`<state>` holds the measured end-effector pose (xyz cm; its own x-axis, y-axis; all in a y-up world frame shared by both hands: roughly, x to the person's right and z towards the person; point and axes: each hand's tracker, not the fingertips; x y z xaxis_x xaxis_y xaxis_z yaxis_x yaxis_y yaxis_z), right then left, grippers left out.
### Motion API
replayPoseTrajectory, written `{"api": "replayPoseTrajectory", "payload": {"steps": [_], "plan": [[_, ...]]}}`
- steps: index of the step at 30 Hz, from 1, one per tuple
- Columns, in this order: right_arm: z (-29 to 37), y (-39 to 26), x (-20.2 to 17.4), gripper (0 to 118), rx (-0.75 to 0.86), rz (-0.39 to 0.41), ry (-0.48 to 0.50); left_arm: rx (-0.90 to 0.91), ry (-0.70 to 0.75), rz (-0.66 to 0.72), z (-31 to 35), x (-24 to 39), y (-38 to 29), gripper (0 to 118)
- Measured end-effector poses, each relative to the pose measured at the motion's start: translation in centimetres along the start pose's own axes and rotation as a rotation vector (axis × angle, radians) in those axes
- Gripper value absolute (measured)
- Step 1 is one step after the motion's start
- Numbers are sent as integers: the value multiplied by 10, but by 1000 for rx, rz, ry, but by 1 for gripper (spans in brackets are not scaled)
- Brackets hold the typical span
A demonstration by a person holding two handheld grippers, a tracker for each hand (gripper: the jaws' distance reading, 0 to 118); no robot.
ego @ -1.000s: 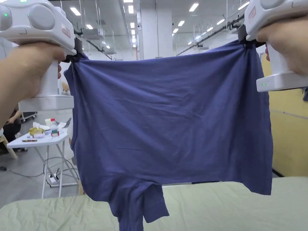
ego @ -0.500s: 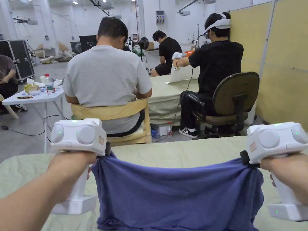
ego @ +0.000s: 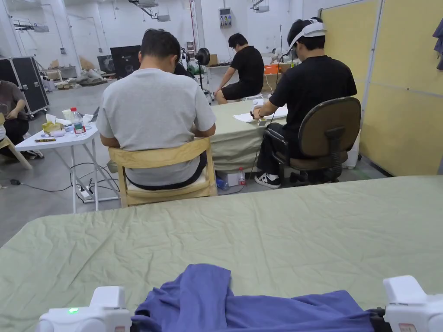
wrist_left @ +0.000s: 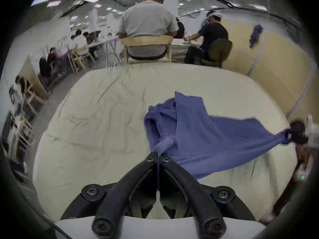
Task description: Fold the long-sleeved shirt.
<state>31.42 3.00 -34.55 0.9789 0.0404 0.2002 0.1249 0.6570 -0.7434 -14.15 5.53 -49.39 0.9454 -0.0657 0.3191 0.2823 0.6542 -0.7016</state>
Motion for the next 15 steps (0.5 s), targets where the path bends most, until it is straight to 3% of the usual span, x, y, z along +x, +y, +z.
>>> {"api": "replayPoseTrajectory", "payload": {"steps": [5, 7, 10, 15], "plan": [[67, -85, -13, 8, 1, -10, 43, -21, -25, -33, 77, 5, -84, 0], [89, -116, -21, 8, -6, 26, 35, -32, -27, -40, 102, 5, -114, 0], [117, -158, -30, 8, -5, 63, 16, -57, -52, -28, 130, 2, -155, 0], [132, -212, -33, 8, -83, 49, 18, -117, -64, -40, 149, 2, -215, 0]]}}
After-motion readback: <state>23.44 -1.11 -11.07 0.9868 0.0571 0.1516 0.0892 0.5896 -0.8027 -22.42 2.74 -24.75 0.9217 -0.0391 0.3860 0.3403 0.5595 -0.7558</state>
